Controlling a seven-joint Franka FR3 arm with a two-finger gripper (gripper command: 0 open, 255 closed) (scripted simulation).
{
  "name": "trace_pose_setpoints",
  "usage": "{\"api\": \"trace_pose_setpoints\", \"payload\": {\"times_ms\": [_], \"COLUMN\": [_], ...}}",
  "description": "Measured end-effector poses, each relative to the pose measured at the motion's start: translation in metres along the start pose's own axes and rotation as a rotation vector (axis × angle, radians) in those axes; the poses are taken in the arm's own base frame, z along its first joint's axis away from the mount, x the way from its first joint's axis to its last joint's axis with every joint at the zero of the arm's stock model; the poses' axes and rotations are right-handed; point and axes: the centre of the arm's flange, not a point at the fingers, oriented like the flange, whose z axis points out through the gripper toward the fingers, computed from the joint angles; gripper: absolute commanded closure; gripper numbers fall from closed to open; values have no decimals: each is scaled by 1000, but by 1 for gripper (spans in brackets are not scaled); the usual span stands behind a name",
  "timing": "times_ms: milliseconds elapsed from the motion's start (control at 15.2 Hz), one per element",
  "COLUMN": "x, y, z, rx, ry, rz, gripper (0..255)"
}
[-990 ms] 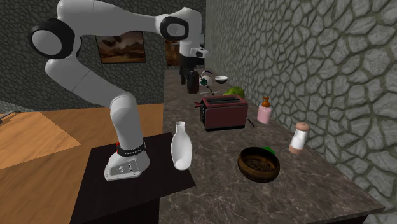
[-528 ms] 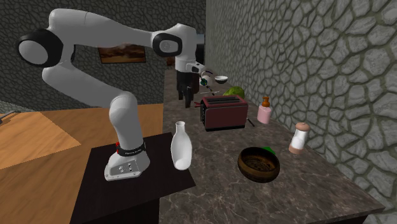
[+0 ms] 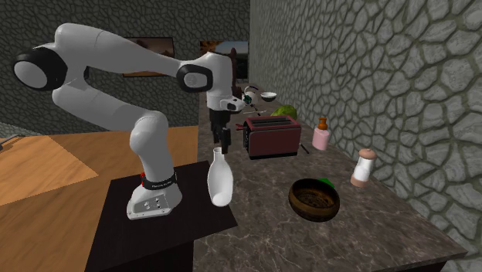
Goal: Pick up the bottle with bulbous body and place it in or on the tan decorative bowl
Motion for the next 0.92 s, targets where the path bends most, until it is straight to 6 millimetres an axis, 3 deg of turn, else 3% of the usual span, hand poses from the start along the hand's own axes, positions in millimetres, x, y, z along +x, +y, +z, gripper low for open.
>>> {"api": "trace_pose_setpoints", "payload": {"times_ms": [462,858,924], "x": [-2,-1,-1], "y": [1,2,2], "z": [38,41,41], "rx": [-4,-4,-4], "ry": [1,1,1], "rz": [0,0,0], "gripper": [0,0,255]}}
